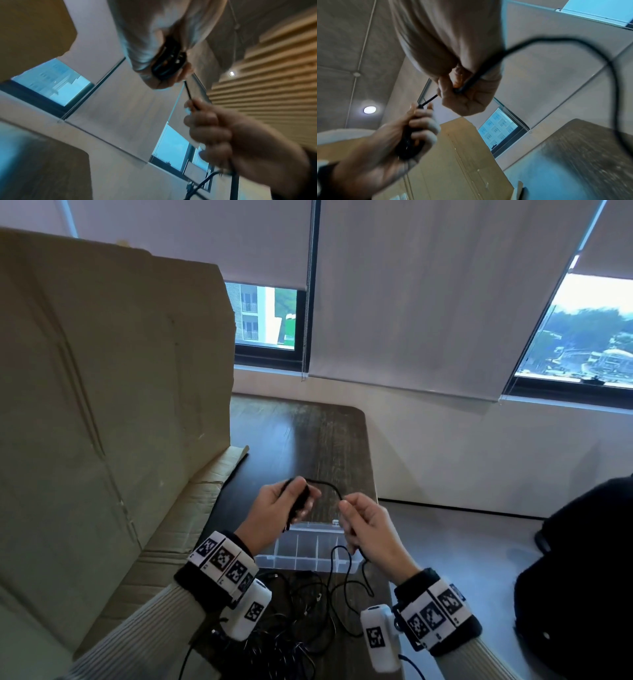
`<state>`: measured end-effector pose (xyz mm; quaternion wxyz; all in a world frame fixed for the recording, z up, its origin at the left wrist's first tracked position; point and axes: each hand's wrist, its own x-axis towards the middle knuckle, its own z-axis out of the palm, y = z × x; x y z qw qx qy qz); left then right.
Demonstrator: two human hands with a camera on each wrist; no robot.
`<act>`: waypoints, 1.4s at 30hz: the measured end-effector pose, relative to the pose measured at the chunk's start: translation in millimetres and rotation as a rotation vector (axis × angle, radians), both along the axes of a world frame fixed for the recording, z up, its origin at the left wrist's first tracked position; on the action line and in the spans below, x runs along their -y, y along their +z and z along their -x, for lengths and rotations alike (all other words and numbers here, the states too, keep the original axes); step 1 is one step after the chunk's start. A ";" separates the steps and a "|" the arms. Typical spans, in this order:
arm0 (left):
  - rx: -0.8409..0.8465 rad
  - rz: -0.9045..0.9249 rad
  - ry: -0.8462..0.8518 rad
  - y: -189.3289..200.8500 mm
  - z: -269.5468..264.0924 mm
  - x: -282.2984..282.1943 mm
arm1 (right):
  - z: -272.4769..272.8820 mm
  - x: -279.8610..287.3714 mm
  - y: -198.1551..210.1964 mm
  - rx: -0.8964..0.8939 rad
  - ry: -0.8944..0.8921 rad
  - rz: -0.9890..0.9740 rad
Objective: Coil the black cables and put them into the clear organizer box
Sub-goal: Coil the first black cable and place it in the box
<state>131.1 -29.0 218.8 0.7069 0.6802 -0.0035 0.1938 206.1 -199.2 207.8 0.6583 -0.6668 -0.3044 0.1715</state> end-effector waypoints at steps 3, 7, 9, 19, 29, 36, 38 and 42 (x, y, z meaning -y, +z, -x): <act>-0.007 0.213 0.085 5.0 -3.8 0.7 | 5.5 -0.9 -13.0 0.066 0.027 0.099; -0.053 0.336 0.128 9.2 -7.4 1.8 | 12.3 -3.0 -15.6 0.270 0.073 0.231; -0.048 0.412 0.111 12.8 -8.3 0.9 | 14.6 -4.4 -16.8 0.419 0.114 0.308; -0.025 0.191 0.191 22.0 -14.2 -5.3 | 30.5 -5.9 -18.8 0.636 0.438 0.717; -0.033 -0.852 -0.110 -4.1 -5.9 -3.1 | 7.1 8.2 25.2 0.518 0.125 0.263; -0.131 -0.523 -0.219 -2.6 -5.4 2.4 | -8.7 10.7 19.0 0.122 -0.156 -0.076; -0.132 -0.280 -0.195 1.1 -4.1 2.3 | -10.6 13.4 15.7 0.025 -0.216 -0.129; -0.130 0.069 -0.064 8.7 -5.8 5.9 | -6.0 12.9 3.5 -0.090 -0.178 -0.217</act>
